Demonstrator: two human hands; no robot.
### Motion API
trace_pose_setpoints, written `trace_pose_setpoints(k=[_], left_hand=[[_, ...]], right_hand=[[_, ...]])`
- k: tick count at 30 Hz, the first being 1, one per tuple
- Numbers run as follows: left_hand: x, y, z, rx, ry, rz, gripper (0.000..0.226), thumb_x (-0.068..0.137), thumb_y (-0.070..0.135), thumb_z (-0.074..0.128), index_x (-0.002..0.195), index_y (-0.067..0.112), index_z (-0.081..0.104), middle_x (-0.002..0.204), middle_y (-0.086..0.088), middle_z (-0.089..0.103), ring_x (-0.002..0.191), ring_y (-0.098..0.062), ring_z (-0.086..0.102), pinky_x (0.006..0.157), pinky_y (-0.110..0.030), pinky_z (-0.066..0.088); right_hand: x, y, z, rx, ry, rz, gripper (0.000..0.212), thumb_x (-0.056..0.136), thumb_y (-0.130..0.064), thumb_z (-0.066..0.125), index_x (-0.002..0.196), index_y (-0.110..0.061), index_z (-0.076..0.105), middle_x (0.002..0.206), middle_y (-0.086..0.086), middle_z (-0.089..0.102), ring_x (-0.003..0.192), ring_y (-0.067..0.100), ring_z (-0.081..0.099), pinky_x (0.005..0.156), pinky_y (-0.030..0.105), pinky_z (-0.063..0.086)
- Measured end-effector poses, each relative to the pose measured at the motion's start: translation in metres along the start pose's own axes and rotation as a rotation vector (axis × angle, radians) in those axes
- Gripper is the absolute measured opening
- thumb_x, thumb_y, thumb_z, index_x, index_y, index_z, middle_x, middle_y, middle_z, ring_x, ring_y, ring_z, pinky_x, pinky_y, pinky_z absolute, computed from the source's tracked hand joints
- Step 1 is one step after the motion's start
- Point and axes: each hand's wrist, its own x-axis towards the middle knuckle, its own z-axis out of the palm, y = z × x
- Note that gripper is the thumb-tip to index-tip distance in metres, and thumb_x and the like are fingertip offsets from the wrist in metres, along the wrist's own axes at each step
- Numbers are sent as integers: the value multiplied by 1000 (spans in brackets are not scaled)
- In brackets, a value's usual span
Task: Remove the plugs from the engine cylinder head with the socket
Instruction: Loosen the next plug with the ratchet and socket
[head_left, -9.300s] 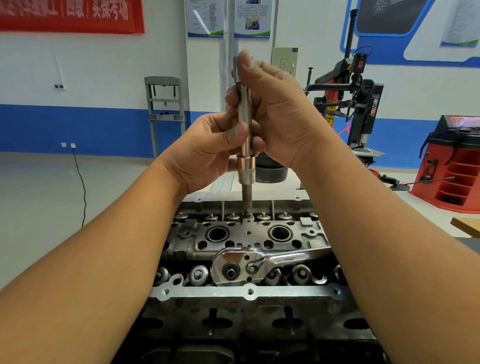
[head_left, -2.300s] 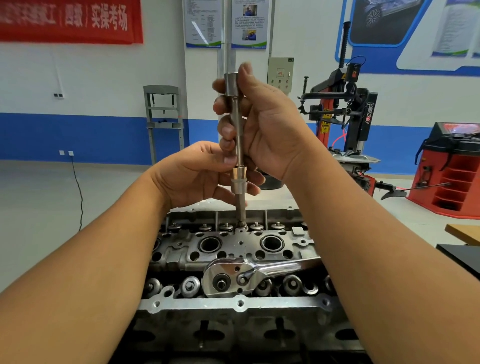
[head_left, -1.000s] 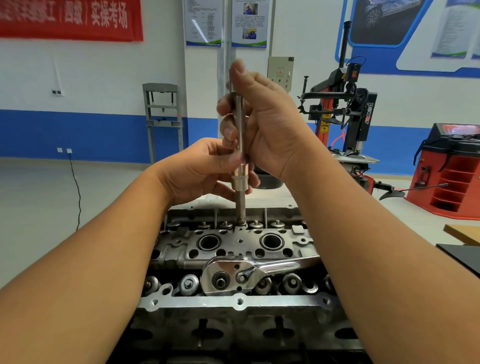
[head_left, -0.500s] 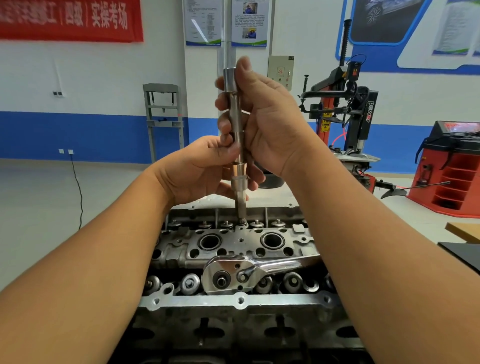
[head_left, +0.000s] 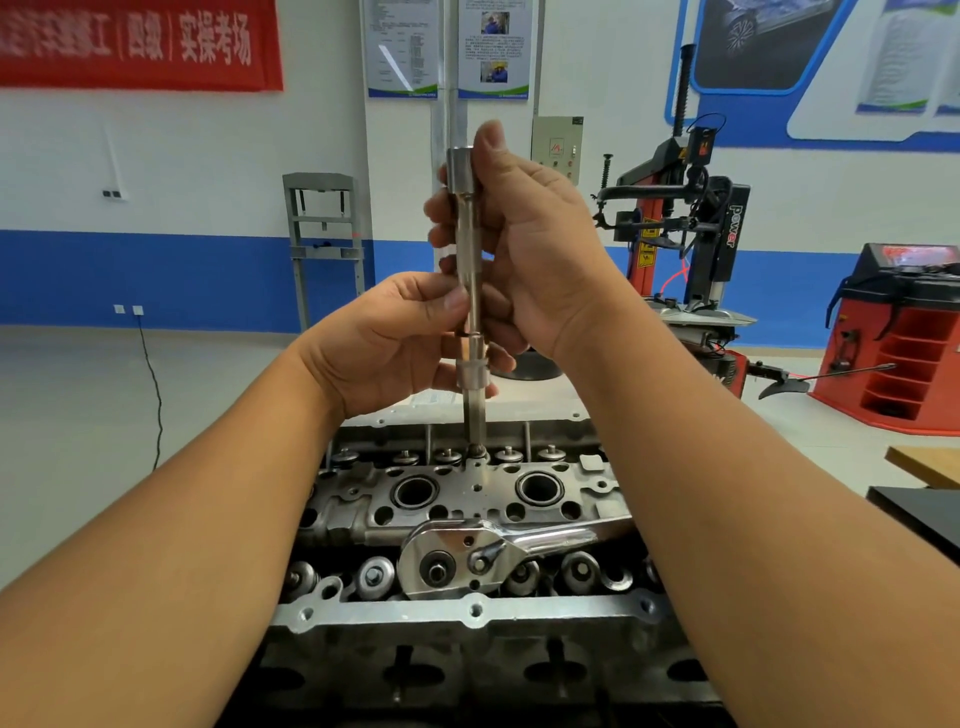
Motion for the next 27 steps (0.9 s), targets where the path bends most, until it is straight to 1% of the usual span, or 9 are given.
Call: trace_pose_setpoints(k=[2,5,7,9,11,14,16,23,27], left_hand=[[1,-1,-1,-2,-1,15,43,83,37,85,112,7,74,105,-19,75,96,-33,74,81,-49,61],[2,0,1,46,25,34,53,74,40,92,109,6,70,95,-13,75,87,-27,74,71,-37,60],[4,0,3,83,88,56,65,66,40,97,110,5,65,86,-6,73,81,-22,73,65,-32,58],[5,1,5,103,130,76,72,61,40,98,112,4,63,84,-2,72,81,-19,73,64,-31,58],[3,2,5,83,95,56,66,68,41,95,115,4,65,90,-6,73,85,-22,73,68,-35,59],[0,4,2,1,-6,12,49,84,40,84,116,6,70,103,-18,72,95,-32,73,81,-49,60],[-1,3,1,-20,-26,19,41,86,38,83,113,9,73,103,-17,74,95,-32,74,84,-52,60],[4,3,3,80,114,87,43,69,41,94,99,13,80,91,-10,78,85,-24,76,75,-34,62],[2,4,2,-13,85,107,41,77,38,90,106,12,78,96,-11,77,88,-27,75,77,-43,63]], right_hand=[[0,-1,0,-13,-5,4,37,109,-35,49,96,-4,65,74,6,72,66,20,64,62,30,55],[0,-1,1,-8,-24,20,41,108,-40,49,96,-5,68,76,9,72,65,21,62,65,32,55],[-1,-1,0,-36,-25,14,36,105,-41,55,96,-7,63,75,9,71,65,21,63,64,33,54],[-1,-1,-1,-49,-32,-18,25,103,-32,62,90,-10,60,74,9,70,64,20,63,62,32,54],[-1,-1,-2,-48,-40,-28,23,103,-28,62,88,-10,61,74,9,68,64,21,61,62,32,54],[0,0,-1,-42,-73,-3,30,107,-33,55,99,-5,64,78,10,70,65,23,61,64,36,53],[0,0,-1,-12,-92,25,34,108,-35,52,100,-5,66,79,11,71,66,23,63,66,37,53],[1,4,-3,-44,-74,10,23,103,-31,63,98,-9,62,76,7,71,68,21,65,65,34,58],[0,3,-2,32,-136,63,34,108,-35,54,100,-5,68,85,13,74,76,23,71,68,34,59]])
